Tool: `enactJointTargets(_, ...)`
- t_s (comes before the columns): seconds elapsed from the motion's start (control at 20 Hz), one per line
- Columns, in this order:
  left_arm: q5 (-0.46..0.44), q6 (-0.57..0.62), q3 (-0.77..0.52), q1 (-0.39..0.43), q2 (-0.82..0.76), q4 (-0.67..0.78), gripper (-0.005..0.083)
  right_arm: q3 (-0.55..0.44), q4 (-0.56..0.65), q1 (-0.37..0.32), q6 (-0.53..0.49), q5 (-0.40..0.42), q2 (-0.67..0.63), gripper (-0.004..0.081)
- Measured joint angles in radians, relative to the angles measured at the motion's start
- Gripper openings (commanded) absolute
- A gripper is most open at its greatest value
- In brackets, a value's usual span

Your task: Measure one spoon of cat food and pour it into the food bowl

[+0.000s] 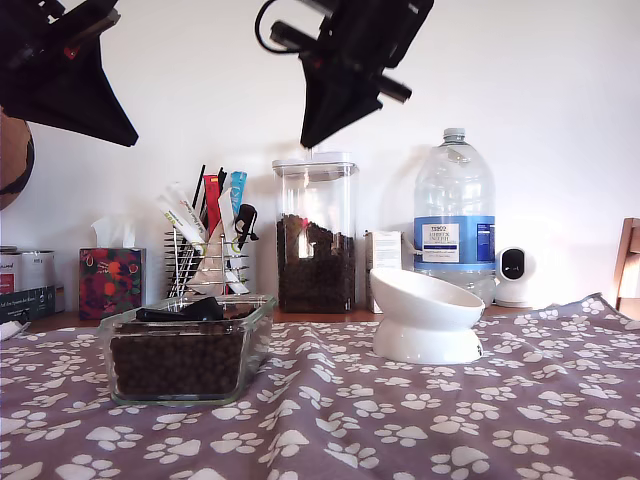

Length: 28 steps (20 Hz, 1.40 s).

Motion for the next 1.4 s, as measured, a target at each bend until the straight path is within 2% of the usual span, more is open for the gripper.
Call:
enactJointTargets(0.1, 0.000, 0.000, 0.000, 0.012, 0.000, 0.002, -0.0020, -0.045, 0.079, 0.000, 0.000, 0.002, -0.047, -0.0011)
enactJointTargets(0.2, 0.000, 0.000, 0.000, 0.016, 0.000, 0.002, -0.0020, -0.132, 0.144, 0.000, 0.000, 0.013, -0.106, -0.0011)
enactJointTargets(0.5, 0.011, 0.000, 0.000, 0.016, 0.000, 0.003, -0.0020, -0.508, 0.401, 0.001, 0.023, 0.061, -0.303, -0.0011)
enactJointTargets(0.7, 0.032, 0.001, 0.000, 0.016, 0.000, -0.004, -0.0020, -0.750, 0.609, 0.001, 0.024, 0.131, -0.525, -0.0011)
enactJointTargets(0.85, 0.038, 0.020, -0.010, 0.016, -0.001, 0.008, -0.0020, -0.919, 0.710, 0.001, 0.031, 0.177, -0.713, -0.0011)
enactJointTargets(1.0, 0.038, 0.025, -0.126, 0.016, -0.055, 0.087, -0.0020, -1.109, 0.745, -0.021, 0.050, 0.182, -0.869, -0.0011)
enactJointTargets(1.15, 0.029, 0.008, -0.267, 0.016, -0.164, 0.166, -0.0020, -1.291, 0.732, -0.071, 0.066, 0.184, -1.012, -0.0011)
enactJointTargets(1.25, -0.002, -0.023, -0.336, 0.016, -0.274, 0.198, -0.0020, -1.342, 0.718, -0.122, 0.080, 0.184, -1.124, -0.0011)
enactJointTargets(1.4, -0.028, -0.050, -0.385, 0.016, -0.436, 0.188, -0.0020, -1.353, 0.686, -0.203, 0.095, 0.163, -1.295, -0.0011)
